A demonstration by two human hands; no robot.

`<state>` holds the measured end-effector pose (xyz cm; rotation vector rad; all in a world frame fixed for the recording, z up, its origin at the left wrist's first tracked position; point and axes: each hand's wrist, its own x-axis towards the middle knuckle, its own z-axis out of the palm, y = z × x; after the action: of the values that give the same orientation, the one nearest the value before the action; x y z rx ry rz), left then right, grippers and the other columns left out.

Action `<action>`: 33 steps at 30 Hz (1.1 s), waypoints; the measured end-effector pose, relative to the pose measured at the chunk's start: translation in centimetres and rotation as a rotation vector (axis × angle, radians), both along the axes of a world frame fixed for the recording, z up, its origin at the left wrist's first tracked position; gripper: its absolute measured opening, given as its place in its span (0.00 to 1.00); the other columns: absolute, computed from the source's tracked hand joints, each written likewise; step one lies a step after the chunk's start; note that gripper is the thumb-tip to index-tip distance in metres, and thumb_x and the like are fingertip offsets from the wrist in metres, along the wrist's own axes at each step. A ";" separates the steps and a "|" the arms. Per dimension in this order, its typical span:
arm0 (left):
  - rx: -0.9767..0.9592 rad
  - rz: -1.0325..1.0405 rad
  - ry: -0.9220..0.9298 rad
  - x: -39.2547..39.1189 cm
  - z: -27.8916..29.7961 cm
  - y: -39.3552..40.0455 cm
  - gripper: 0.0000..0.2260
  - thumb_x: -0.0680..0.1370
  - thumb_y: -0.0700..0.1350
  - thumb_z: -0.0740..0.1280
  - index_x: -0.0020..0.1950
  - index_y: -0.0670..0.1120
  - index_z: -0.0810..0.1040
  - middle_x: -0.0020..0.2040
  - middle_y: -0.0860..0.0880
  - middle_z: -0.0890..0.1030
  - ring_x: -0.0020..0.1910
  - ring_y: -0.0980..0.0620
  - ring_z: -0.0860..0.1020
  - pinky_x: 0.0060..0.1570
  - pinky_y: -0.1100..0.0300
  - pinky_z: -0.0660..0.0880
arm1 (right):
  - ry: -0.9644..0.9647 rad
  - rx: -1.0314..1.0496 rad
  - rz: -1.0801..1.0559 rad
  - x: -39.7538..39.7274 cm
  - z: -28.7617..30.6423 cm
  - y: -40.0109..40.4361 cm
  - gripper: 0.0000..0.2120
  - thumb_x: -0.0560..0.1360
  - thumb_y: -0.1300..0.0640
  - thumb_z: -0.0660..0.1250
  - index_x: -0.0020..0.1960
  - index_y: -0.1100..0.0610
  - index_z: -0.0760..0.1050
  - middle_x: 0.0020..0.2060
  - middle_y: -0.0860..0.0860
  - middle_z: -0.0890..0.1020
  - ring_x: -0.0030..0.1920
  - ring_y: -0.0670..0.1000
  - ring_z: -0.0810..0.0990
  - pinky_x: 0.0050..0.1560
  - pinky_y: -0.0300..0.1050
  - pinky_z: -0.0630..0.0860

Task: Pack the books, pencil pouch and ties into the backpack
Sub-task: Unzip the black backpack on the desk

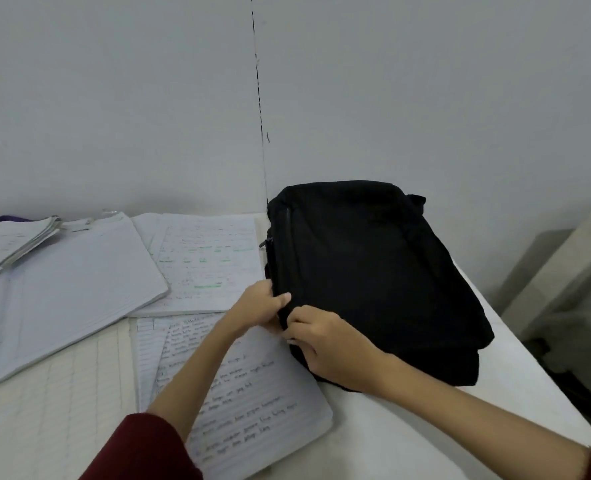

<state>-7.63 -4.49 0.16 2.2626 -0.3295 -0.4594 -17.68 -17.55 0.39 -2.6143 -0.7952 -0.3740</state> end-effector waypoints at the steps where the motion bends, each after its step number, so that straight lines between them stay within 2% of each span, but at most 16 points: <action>1: -0.025 0.033 -0.012 -0.1 -0.1 0.0 0.09 0.80 0.45 0.61 0.53 0.39 0.73 0.44 0.45 0.78 0.37 0.51 0.77 0.33 0.63 0.74 | -0.046 -0.032 0.017 -0.4 0.1 0.1 0.06 0.69 0.71 0.65 0.40 0.64 0.80 0.38 0.55 0.78 0.37 0.52 0.76 0.37 0.46 0.77; 3: -0.081 0.079 0.000 -0.1 0.0 0.1 0.09 0.80 0.44 0.61 0.51 0.38 0.73 0.39 0.44 0.77 0.30 0.51 0.78 0.30 0.62 0.77 | -0.133 -0.063 0.024 -1.0 0.3 0.0 0.10 0.68 0.71 0.61 0.38 0.62 0.79 0.36 0.53 0.76 0.37 0.49 0.72 0.38 0.38 0.71; 5: -0.126 0.109 0.005 0.0 0.4 0.3 0.06 0.80 0.42 0.61 0.48 0.39 0.73 0.34 0.44 0.78 0.24 0.54 0.77 0.27 0.63 0.76 | -0.208 -0.087 0.013 -1.7 0.6 -0.6 0.14 0.69 0.70 0.55 0.38 0.61 0.79 0.36 0.53 0.76 0.38 0.48 0.68 0.40 0.38 0.66; 11: -0.153 0.180 -0.017 0.1 0.2 0.9 0.05 0.80 0.40 0.60 0.46 0.41 0.73 0.24 0.47 0.78 0.22 0.55 0.77 0.26 0.67 0.74 | -0.264 -0.030 -0.032 -5.6 1.1 -5.0 0.11 0.72 0.70 0.60 0.44 0.64 0.80 0.38 0.54 0.77 0.38 0.50 0.71 0.38 0.37 0.69; 14: 0.032 0.159 -0.055 -0.1 0.2 1.2 0.06 0.80 0.42 0.61 0.51 0.40 0.71 0.34 0.44 0.81 0.31 0.52 0.79 0.30 0.64 0.73 | -0.156 0.077 -0.172 -6.8 0.8 -8.1 0.07 0.71 0.67 0.66 0.45 0.59 0.82 0.39 0.49 0.77 0.38 0.43 0.72 0.37 0.30 0.69; 16: 0.343 0.122 -0.323 -0.5 1.1 0.9 0.12 0.79 0.47 0.62 0.59 0.43 0.67 0.48 0.44 0.80 0.43 0.48 0.78 0.38 0.57 0.74 | -0.008 0.260 -0.267 -7.3 0.7 -9.3 0.07 0.71 0.64 0.69 0.44 0.54 0.83 0.38 0.44 0.79 0.37 0.39 0.75 0.38 0.26 0.68; 17: 0.402 0.101 -0.487 -1.2 1.9 0.8 0.16 0.79 0.50 0.62 0.64 0.45 0.65 0.55 0.47 0.78 0.49 0.47 0.76 0.42 0.54 0.74 | 0.062 0.342 -0.303 -7.4 0.6 -9.3 0.07 0.71 0.63 0.70 0.43 0.53 0.83 0.37 0.42 0.80 0.37 0.40 0.77 0.38 0.27 0.70; 18: 0.367 0.033 -0.620 -2.0 3.0 0.1 0.19 0.79 0.54 0.62 0.67 0.49 0.64 0.59 0.51 0.75 0.55 0.49 0.74 0.47 0.54 0.73 | 0.120 0.408 -0.348 -7.3 0.5 -9.1 0.08 0.71 0.64 0.72 0.41 0.51 0.83 0.36 0.41 0.80 0.35 0.41 0.78 0.37 0.28 0.71; 19: 0.282 -0.100 -0.655 -3.0 4.3 -0.6 0.22 0.78 0.57 0.62 0.69 0.52 0.64 0.60 0.55 0.72 0.59 0.52 0.71 0.51 0.55 0.72 | 0.169 0.457 -0.396 -7.3 0.5 -8.8 0.11 0.69 0.65 0.73 0.39 0.49 0.81 0.34 0.40 0.80 0.33 0.42 0.77 0.36 0.29 0.71; 20: 0.178 -0.261 -0.582 -3.9 5.3 -1.4 0.23 0.76 0.58 0.63 0.70 0.54 0.65 0.60 0.57 0.72 0.60 0.56 0.70 0.55 0.58 0.71 | 0.215 0.492 -0.440 -7.1 0.4 -8.5 0.14 0.68 0.66 0.73 0.38 0.46 0.79 0.32 0.39 0.79 0.31 0.42 0.76 0.34 0.29 0.70; 22: 0.131 -0.550 -0.347 -5.2 5.4 -3.5 0.20 0.75 0.57 0.66 0.66 0.54 0.72 0.58 0.58 0.75 0.57 0.59 0.72 0.57 0.62 0.71 | 0.279 0.526 -0.499 -6.6 0.4 -8.2 0.16 0.67 0.67 0.73 0.35 0.46 0.77 0.26 0.38 0.77 0.27 0.41 0.74 0.31 0.29 0.68; 23: 0.180 -0.630 -0.321 -5.5 4.7 -4.4 0.16 0.76 0.54 0.66 0.62 0.52 0.76 0.56 0.56 0.77 0.55 0.59 0.75 0.55 0.63 0.72 | 0.300 0.540 -0.513 -6.5 0.5 -8.3 0.15 0.67 0.67 0.73 0.33 0.47 0.76 0.24 0.39 0.76 0.26 0.41 0.73 0.31 0.29 0.67; 25: 0.208 -0.650 -0.341 -5.4 3.3 -5.3 0.08 0.77 0.48 0.66 0.53 0.49 0.81 0.49 0.55 0.80 0.47 0.60 0.76 0.49 0.69 0.72 | 0.326 0.555 -0.525 -6.4 0.6 -8.4 0.16 0.67 0.67 0.73 0.30 0.50 0.74 0.22 0.41 0.74 0.25 0.41 0.71 0.30 0.30 0.66; 27: 0.094 -0.608 -0.340 -4.9 2.9 -5.2 0.04 0.77 0.44 0.67 0.43 0.50 0.80 0.40 0.57 0.78 0.40 0.62 0.75 0.41 0.73 0.69 | 0.342 0.557 -0.537 -6.7 1.1 -8.9 0.17 0.67 0.68 0.73 0.28 0.52 0.72 0.22 0.42 0.74 0.25 0.41 0.70 0.30 0.31 0.66; 30: -0.074 -0.590 -0.413 -3.9 3.3 -4.2 0.15 0.74 0.39 0.70 0.33 0.54 0.71 0.35 0.57 0.73 0.36 0.61 0.73 0.39 0.72 0.68 | 0.289 0.583 -0.632 -7.2 2.2 -11.4 0.17 0.66 0.69 0.72 0.27 0.54 0.71 0.25 0.49 0.76 0.27 0.42 0.70 0.32 0.34 0.67; 33: -0.090 -0.574 -0.399 -3.0 4.6 -3.3 0.17 0.73 0.37 0.70 0.31 0.53 0.69 0.33 0.55 0.72 0.34 0.61 0.72 0.37 0.71 0.68 | 0.220 0.689 -0.748 -7.5 3.2 -15.6 0.17 0.66 0.72 0.72 0.26 0.54 0.73 0.30 0.61 0.80 0.31 0.49 0.73 0.35 0.40 0.68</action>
<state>-10.66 -7.78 4.73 2.1386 -1.1947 -0.2628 -25.22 -33.15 3.57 -2.1223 0.3725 -0.4420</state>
